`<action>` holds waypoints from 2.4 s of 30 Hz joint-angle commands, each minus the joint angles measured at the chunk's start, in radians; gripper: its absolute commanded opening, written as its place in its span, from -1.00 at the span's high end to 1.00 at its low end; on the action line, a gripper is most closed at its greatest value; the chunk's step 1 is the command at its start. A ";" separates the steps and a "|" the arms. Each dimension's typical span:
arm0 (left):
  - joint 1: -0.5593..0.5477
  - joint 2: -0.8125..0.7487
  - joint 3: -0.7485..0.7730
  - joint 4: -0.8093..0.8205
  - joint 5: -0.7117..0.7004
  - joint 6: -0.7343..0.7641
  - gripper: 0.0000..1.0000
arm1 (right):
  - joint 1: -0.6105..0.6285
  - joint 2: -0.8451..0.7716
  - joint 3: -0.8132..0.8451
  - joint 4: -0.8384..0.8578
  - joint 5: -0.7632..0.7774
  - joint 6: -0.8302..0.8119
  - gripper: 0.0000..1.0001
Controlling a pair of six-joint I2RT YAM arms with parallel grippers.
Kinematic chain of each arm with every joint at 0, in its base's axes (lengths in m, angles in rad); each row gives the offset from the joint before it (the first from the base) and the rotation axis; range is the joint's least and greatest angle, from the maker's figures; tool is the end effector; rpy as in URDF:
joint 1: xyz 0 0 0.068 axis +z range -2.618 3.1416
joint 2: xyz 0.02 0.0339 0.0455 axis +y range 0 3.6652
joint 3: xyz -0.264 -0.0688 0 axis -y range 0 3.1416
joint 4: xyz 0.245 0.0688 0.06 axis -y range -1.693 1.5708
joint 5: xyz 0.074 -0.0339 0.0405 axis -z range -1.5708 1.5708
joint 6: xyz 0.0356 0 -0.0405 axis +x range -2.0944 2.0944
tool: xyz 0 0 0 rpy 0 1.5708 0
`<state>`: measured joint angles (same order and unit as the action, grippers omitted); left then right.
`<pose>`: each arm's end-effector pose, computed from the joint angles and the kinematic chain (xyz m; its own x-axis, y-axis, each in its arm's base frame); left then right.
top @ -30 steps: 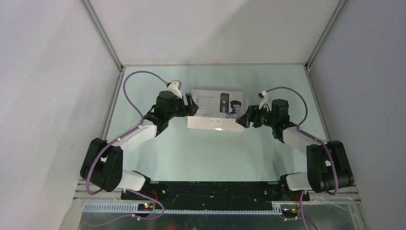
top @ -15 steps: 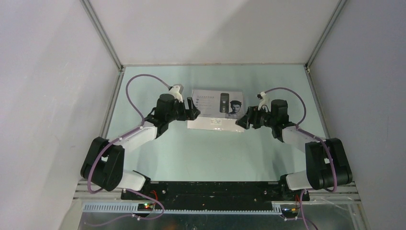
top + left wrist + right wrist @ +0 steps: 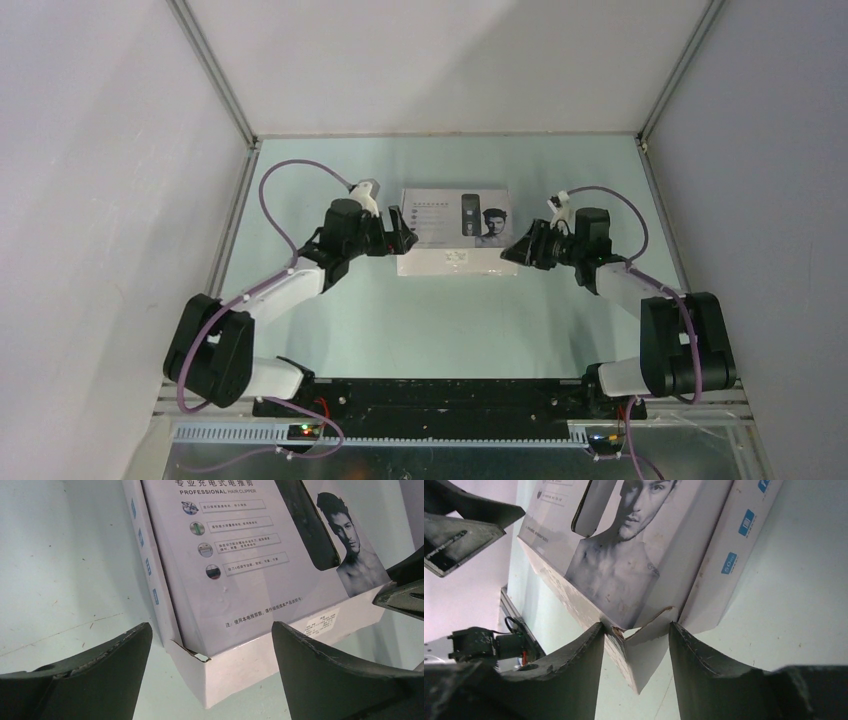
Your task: Sort the hair-cutting tools
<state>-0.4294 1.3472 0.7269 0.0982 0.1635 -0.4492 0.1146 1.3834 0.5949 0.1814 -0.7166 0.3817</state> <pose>0.2615 -0.1261 0.2229 -0.6425 -0.1770 -0.7455 0.2887 0.8453 -0.4495 0.2645 0.0540 0.1839 -0.7577 0.1955 -0.6226 -0.3663 0.6622 0.6537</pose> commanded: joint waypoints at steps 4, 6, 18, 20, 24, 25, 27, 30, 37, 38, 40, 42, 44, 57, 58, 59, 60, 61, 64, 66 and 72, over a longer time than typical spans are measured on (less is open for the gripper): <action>0.004 -0.048 -0.015 -0.048 -0.003 -0.058 -0.91 | -0.019 -0.010 0.046 -0.084 -0.007 0.138 0.00; 0.004 -0.055 -0.020 -0.067 0.000 -0.072 -0.91 | -0.018 -0.007 0.048 -0.099 -0.016 0.175 0.00; 0.000 -0.045 -0.003 -0.150 0.047 -0.159 -0.71 | -0.017 -0.070 0.069 -0.228 0.032 0.225 0.06; -0.003 -0.035 0.006 -0.167 0.051 -0.165 -0.63 | -0.016 -0.075 0.069 -0.234 0.035 0.226 0.06; -0.012 -0.010 0.034 -0.219 0.058 -0.176 -0.46 | -0.008 -0.079 0.069 -0.248 0.045 0.223 0.06; -0.014 -0.005 0.046 -0.241 0.061 -0.179 -0.41 | -0.006 -0.080 0.069 -0.251 0.046 0.222 0.06; -0.023 -0.002 0.063 -0.277 0.065 -0.188 -0.34 | -0.004 -0.083 0.069 -0.257 0.047 0.225 0.06; -0.033 -0.001 0.086 -0.330 0.065 -0.208 -0.23 | 0.006 -0.097 0.070 -0.268 0.050 0.232 0.06; -0.049 -0.010 0.125 -0.417 0.088 -0.245 0.01 | 0.037 -0.136 0.090 -0.326 0.075 0.242 0.08; -0.049 -0.012 0.127 -0.428 0.090 -0.251 0.06 | 0.042 -0.138 0.091 -0.339 0.079 0.242 0.10; -0.051 -0.018 0.134 -0.450 0.093 -0.267 0.10 | 0.050 -0.149 0.094 -0.357 0.089 0.248 0.13; -0.051 -0.026 0.141 -0.479 0.093 -0.280 0.10 | 0.057 -0.163 0.093 -0.374 0.098 0.254 0.16; -0.052 -0.033 0.149 -0.503 0.095 -0.288 0.10 | 0.065 -0.179 0.094 -0.391 0.108 0.260 0.18; -0.052 -0.025 0.158 -0.562 0.124 -0.307 0.11 | 0.083 -0.244 0.094 -0.520 0.226 0.230 0.18; -0.052 -0.023 0.151 -0.561 0.124 -0.309 0.11 | 0.085 -0.246 0.094 -0.526 0.238 0.226 0.18; -0.052 -0.019 0.149 -0.557 0.123 -0.311 0.11 | 0.085 -0.246 0.094 -0.536 0.243 0.218 0.18; -0.052 -0.017 0.142 -0.556 0.123 -0.311 0.11 | 0.086 -0.244 0.094 -0.538 0.248 0.216 0.18; -0.052 -0.012 0.137 -0.554 0.125 -0.310 0.11 | 0.086 -0.243 0.094 -0.541 0.248 0.212 0.18; -0.052 -0.001 0.132 -0.553 0.126 -0.310 0.11 | 0.093 -0.232 0.094 -0.534 0.247 0.211 0.17; -0.054 0.002 0.131 -0.553 0.129 -0.310 0.11 | 0.095 -0.226 0.093 -0.520 0.237 0.218 0.18; -0.055 -0.033 0.147 -0.590 0.115 -0.292 0.04 | 0.104 -0.249 0.094 -0.502 0.217 0.233 0.17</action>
<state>-0.4744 1.3483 0.8604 -0.4614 0.2729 -0.7441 0.2111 1.1618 0.6464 -0.3420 -0.4873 0.6106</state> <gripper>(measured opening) 0.459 0.413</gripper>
